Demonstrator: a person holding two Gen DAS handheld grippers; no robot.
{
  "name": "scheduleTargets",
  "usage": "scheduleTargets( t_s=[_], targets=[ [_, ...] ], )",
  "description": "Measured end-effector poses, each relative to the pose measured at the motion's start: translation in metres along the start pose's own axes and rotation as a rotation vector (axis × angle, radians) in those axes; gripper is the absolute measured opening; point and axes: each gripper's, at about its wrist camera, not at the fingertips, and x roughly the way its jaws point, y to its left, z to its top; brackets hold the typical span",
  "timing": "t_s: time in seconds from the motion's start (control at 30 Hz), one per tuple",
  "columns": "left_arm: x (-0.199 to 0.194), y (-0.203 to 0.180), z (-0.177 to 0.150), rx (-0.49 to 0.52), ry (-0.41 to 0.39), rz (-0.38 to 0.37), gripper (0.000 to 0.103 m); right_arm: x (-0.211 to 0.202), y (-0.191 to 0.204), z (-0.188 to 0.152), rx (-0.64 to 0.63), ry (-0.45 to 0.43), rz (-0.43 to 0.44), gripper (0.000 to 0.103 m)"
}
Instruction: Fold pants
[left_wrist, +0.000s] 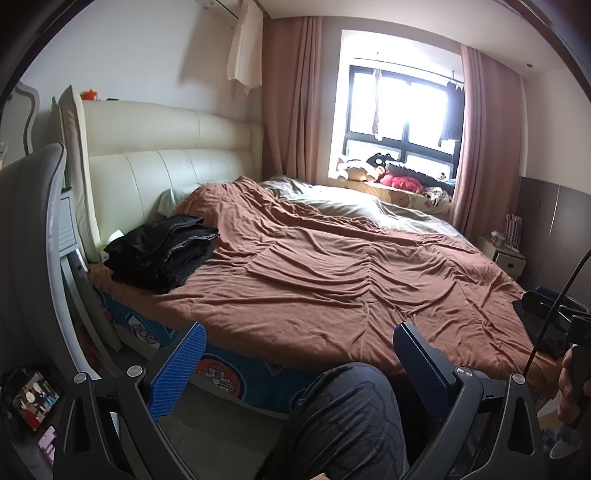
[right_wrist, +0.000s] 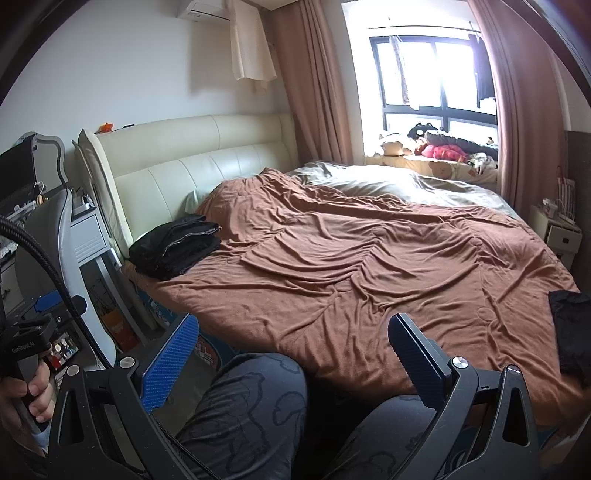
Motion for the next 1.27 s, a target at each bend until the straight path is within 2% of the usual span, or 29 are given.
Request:
scheduleTargets(
  t_s=[0.87,1.27],
  targets=[
    [-0.0023,0.0018,0.001,-0.009,0.002,0.018,0.102,0.0057,-0.003,-0.0011,-0.01,0.021,0.002,0.103],
    [-0.0007,0.0003,-0.0004,-0.006,0.005,0.004,0.102,0.0094,-0.0048,0.0013,-0.005,0.034,-0.004,0.103]
  ],
)
